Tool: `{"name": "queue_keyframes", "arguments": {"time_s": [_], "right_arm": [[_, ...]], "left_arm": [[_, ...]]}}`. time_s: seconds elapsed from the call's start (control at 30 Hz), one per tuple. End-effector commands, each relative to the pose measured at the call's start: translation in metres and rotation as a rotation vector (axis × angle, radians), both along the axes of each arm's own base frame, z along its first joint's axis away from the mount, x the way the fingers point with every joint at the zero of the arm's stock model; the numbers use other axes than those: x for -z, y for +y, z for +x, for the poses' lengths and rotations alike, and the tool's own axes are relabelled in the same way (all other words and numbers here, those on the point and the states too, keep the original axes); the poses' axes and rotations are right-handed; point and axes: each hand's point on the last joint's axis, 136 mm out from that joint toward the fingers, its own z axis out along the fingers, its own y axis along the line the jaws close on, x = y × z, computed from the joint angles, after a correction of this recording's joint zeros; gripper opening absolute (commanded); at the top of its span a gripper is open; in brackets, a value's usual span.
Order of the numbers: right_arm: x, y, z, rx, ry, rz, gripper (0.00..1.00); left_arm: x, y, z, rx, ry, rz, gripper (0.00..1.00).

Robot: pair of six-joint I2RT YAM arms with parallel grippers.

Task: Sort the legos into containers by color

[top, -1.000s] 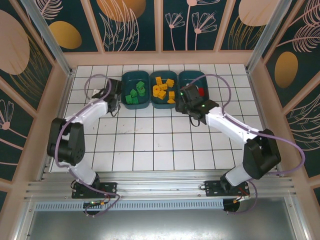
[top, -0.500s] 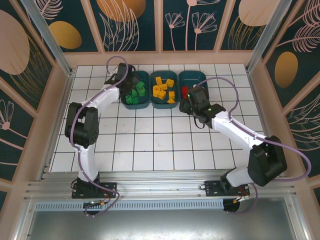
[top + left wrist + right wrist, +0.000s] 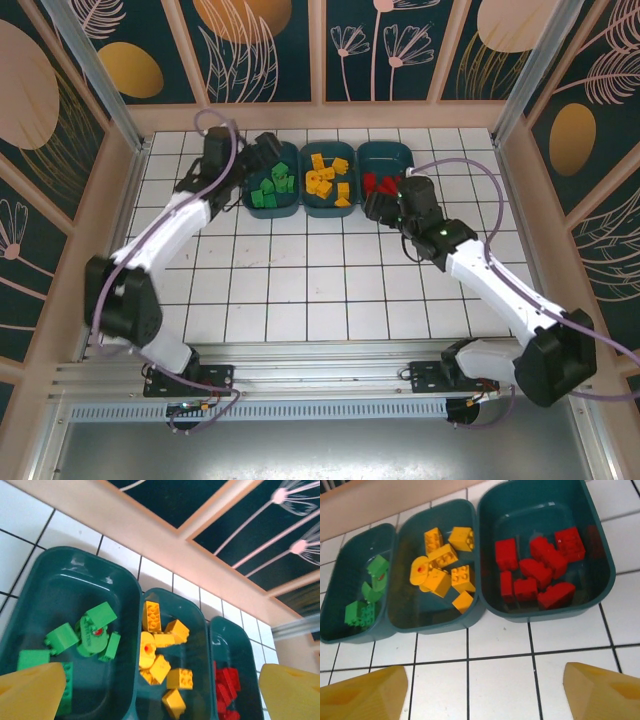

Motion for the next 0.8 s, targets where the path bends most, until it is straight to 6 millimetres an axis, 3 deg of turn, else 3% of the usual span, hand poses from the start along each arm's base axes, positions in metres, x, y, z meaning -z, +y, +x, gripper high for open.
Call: {"name": "queue_keyframes", "arguments": {"time_s": [0.0,0.17,0.23,0.3,0.4,0.5,0.57,0.63,0.77], "right_arm": [[-0.031,0.015,-0.013,-0.087,-0.125,0.025,0.99],[-0.067,0.037,-0.031,-0.166,-0.265,0.021,0.99],[-0.074,0.038,-0.03,-0.135,-0.303,0.033,0.99],[-0.092,0.062,-0.043,-0.297,-0.383,-0.021,0.99],[-0.124,0.053,-0.053,-0.157,-0.578,-0.107,0.99],[-0.133,0.026,-0.047,-0.029,-0.704,-0.114,0.99],[-0.125,0.006,-0.027,0.051,-0.678,-0.112,0.99],[-0.115,-0.014,-0.009,0.096,-0.6,-0.074,0.99],[-0.133,-0.03,-0.01,0.084,-0.733,-0.156,0.99]], "left_arm": [[-0.02,0.011,-0.033,0.062,-0.143,0.11,0.99],[-0.04,0.019,-0.088,0.181,-0.233,0.249,0.99],[-0.049,0.035,-0.107,0.137,-0.288,0.283,0.98],[-0.059,0.054,-0.122,0.06,-0.369,0.312,0.99],[-0.073,0.072,-0.142,-0.002,-0.543,0.417,0.99],[-0.073,0.095,-0.154,-0.123,-0.645,0.481,0.99],[-0.062,0.103,-0.152,-0.17,-0.627,0.515,0.98],[-0.038,0.101,-0.142,-0.146,-0.604,0.594,0.99],[0.002,0.125,-0.12,-0.34,-0.561,0.547,0.99]]}}
